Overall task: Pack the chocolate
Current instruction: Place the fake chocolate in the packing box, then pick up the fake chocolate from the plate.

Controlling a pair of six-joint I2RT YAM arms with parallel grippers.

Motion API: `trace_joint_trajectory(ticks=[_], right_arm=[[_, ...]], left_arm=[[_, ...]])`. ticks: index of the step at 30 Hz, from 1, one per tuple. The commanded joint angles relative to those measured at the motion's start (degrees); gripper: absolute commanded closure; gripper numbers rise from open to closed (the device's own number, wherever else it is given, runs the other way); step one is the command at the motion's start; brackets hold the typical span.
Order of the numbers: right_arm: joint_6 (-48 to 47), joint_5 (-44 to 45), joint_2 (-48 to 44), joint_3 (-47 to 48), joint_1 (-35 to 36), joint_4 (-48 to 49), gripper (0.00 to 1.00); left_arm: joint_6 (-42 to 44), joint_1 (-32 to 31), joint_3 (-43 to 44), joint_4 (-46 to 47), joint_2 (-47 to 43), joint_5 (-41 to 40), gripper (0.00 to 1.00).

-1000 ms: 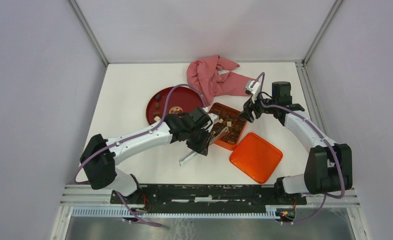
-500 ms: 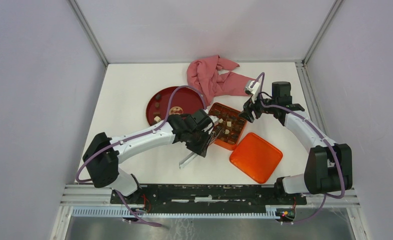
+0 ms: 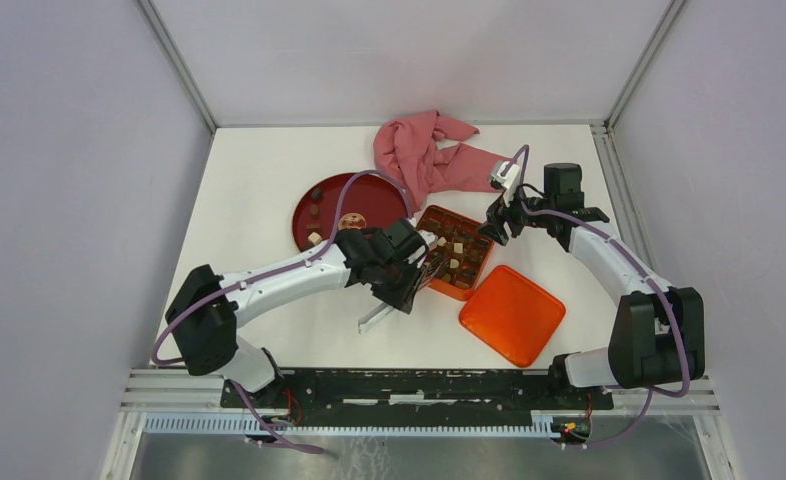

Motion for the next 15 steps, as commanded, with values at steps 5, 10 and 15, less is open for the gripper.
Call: trace_joint_trajectory(ticks=[5,10,15], right_arm=[[-0.61,-0.95,0.35,2.2,0.17,0.35,0.32],[-0.57,-1.03,0.25,2.2,0.14,0.32,0.31],[-0.61,-1.03,0.26,2.27,0.13,0.25,0.31]], left_arm=[[-0.7,-0.35,2.52,0.59,-1.44,-1.03,0.6],[-1.11,-0.36,2.71,0.97,-2.43,-1.28,0.61],[-2.11,-0.36,2.67,2.25,-4.48,-1.39,0.62]])
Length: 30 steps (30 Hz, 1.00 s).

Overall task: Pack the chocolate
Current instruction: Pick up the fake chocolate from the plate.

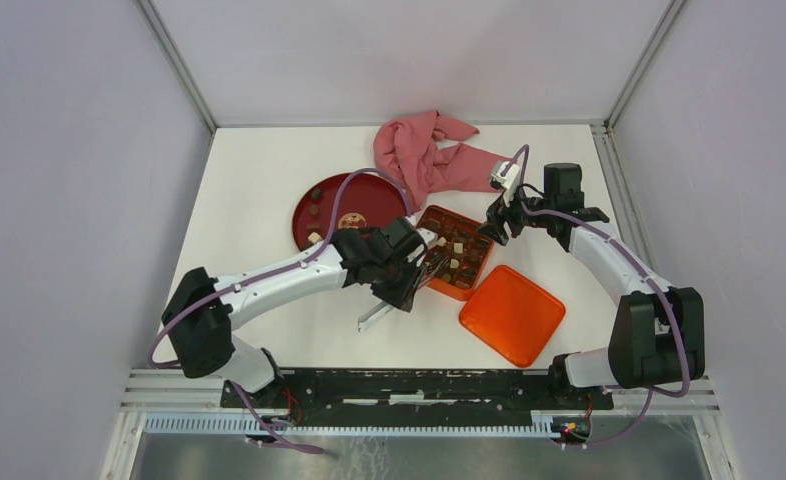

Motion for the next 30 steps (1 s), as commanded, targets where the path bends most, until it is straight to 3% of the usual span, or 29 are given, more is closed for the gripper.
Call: trace_joint_trajectory(ticks=[1,10,30], right_arm=[[-0.59,-1.01,0.24,2.21,0.18,0.31,0.31],[-0.5,-1.2,-0.08,2.29,0.15,0.23,0.31],[0.51,-3.21,-1.51,2.28,0.16,0.61,0.31]], left_arm=[[-2.31,-0.1,2.41,2.55,-4.21,-1.17,0.62],[-5.33,1.87,0.97,4.19,-6.95,1.13,0.61],[-13.9,23.25,-14.32,23.41,-21.51,36.27,0.61]])
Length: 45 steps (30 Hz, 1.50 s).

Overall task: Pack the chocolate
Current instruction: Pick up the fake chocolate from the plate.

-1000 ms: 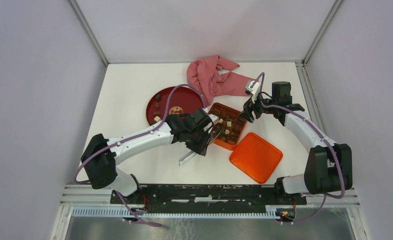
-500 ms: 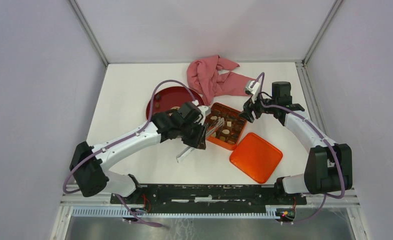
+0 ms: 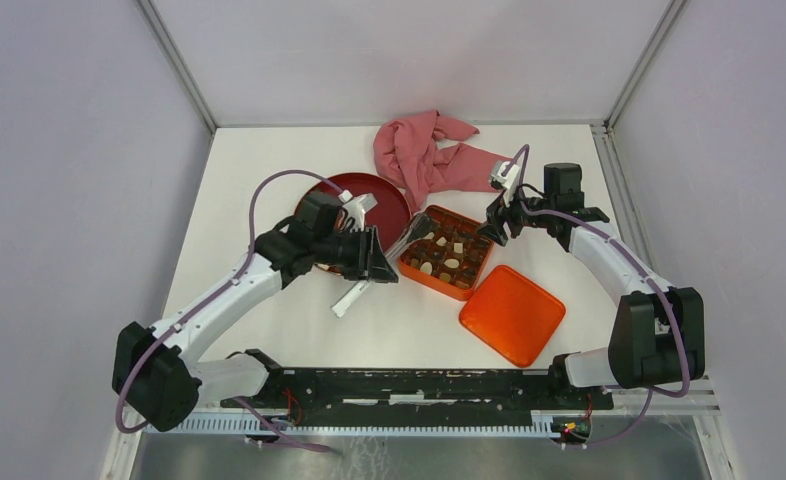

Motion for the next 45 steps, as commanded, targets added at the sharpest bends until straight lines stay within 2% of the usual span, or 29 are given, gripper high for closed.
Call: trace_joint_trajectory(ticks=[1,9,18,22,24,26,28,35,42,45], right_arm=[[0.46,-1.7,-1.59,2.28,0.15,0.66,0.32],[0.4,-1.85,-1.97,2.29,0.17,0.62,0.32],[0.53,-2.12,-2.41,2.2,0.18,0.64,0.31],[0.49,-2.12,-2.53,2.22,0.17,0.6,0.31],[0.49,-2.12,-2.57,2.2,0.1,0.59,0.32],[0.49,-2.1,-2.58,2.2,0.13,0.61,0.31],[0.49,-2.03,-2.51,2.16,0.17,0.69,0.31],[0.57,-1.85,-2.06,2.06,0.17,0.74,0.31],[0.49,-1.77,-1.74,2.03,0.08,0.7,0.31],[0.41,-1.77,-1.58,2.11,0.16,0.69,0.31]], left_arm=[[-4.49,2.51,-0.79,8.71,-3.51,10.81,0.61],[-9.32,5.05,-2.83,14.56,-5.93,17.0,0.61],[-10.96,7.38,-2.55,15.61,-8.14,19.82,0.61],[-3.66,7.45,0.49,5.93,-8.13,14.16,0.63],[2.8,7.46,4.04,-5.06,-7.14,4.42,0.68],[7.61,7.45,7.35,-14.4,-5.87,-7.26,0.69],[9.39,7.45,8.38,-18.44,-5.63,-12.64,0.68],[10.62,7.5,8.63,-20.09,-4.4,-14.12,0.54],[12.04,7.43,8.01,-20.48,-2.69,-16.09,0.5],[12.63,7.42,8.36,-22.1,-1.76,-19.32,0.5]])
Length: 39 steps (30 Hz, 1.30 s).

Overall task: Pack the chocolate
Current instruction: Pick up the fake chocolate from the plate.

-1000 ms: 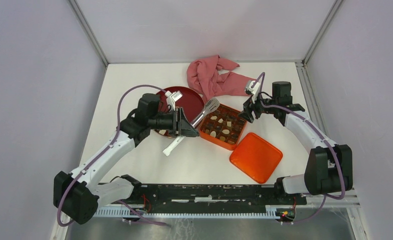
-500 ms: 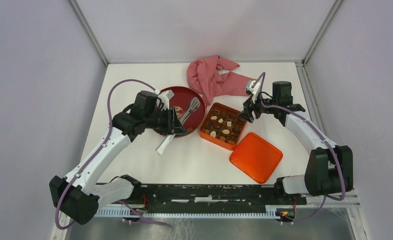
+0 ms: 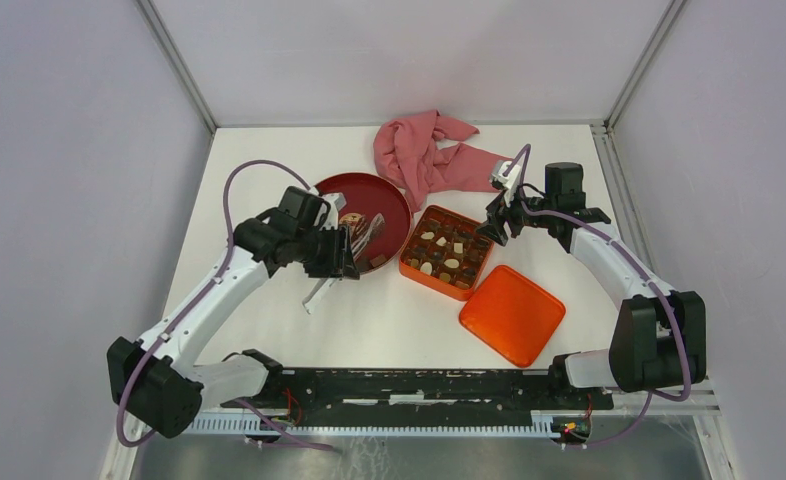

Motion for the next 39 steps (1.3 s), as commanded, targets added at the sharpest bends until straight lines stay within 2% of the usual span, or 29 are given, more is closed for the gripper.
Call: trace_joint_trajectory(ticks=[1,7,14,28,39], right_arm=[[0.29,-0.74,-0.6,2.11,0.13,0.59,0.31],[-0.11,-0.72,-0.25,2.37,0.15,0.26,0.32],[-0.39,-0.85,-0.22,2.49,0.13,0.01,0.31],[-0.5,-1.16,-0.64,2.55,0.16,-0.05,0.31],[-0.5,-0.99,-0.58,2.42,0.18,-0.12,0.32]], left_arm=[[3.76,0.1,2.07,-1.64,0.89,-5.67,0.5],[4.52,0.15,3.94,-8.2,4.03,-18.05,0.51],[4.91,0.15,4.27,-11.26,8.29,-26.15,0.5],[7.94,0.19,7.98,-10.5,14.79,-26.31,0.5],[9.96,2.31,7.43,-9.04,17.65,-25.37,0.5]])
